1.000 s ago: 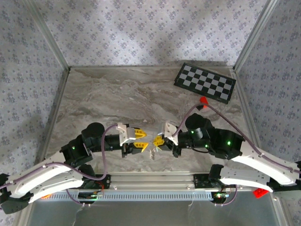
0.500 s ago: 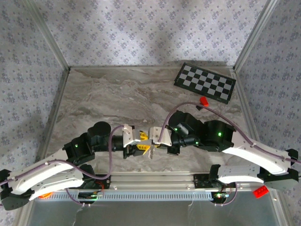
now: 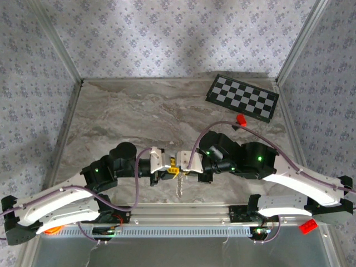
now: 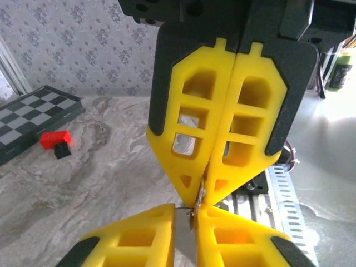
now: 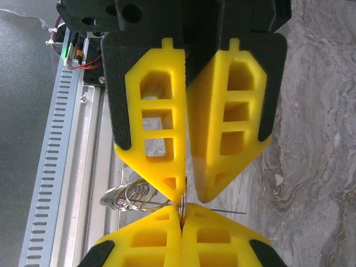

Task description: Put the keys on the keyring

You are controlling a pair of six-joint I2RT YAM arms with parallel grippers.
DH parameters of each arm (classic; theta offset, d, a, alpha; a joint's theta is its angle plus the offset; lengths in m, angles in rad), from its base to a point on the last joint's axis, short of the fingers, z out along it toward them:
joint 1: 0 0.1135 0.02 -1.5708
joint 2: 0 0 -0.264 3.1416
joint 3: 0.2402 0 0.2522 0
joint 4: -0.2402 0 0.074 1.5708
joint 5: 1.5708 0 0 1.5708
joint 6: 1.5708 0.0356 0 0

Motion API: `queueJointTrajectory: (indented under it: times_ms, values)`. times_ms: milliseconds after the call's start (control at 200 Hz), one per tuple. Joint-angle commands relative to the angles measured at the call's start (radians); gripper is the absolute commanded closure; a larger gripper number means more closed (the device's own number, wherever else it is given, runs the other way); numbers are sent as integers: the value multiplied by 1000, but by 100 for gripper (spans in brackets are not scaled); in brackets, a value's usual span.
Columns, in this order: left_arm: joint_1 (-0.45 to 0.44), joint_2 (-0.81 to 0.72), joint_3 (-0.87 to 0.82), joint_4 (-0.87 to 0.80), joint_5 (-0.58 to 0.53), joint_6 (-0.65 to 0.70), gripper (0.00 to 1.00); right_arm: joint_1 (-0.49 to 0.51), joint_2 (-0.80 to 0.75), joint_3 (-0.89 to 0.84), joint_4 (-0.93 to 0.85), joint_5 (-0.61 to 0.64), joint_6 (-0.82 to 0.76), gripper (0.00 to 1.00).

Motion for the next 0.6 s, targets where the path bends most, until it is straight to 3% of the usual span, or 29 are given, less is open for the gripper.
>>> queueJointTrajectory:
  times_ms: [0, 70, 270, 395, 595]
  values:
    - [-4, -10, 24, 60, -4, 4, 92, 8, -17, -5, 46, -50, 0, 100]
    - [-3, -13, 22, 62, -2, 5, 100, 8, -17, -7, 48, -51, 7, 100]
    - [-3, -45, 7, 68, -3, 7, 100, 8, -37, -39, 91, -60, 39, 100]
    - [-4, -81, -7, 91, 7, 6, 100, 8, -102, -111, 199, -113, 91, 79]
    - [-4, -92, 27, 80, 74, 36, 100, -14, -280, -306, 480, -194, 198, 69]
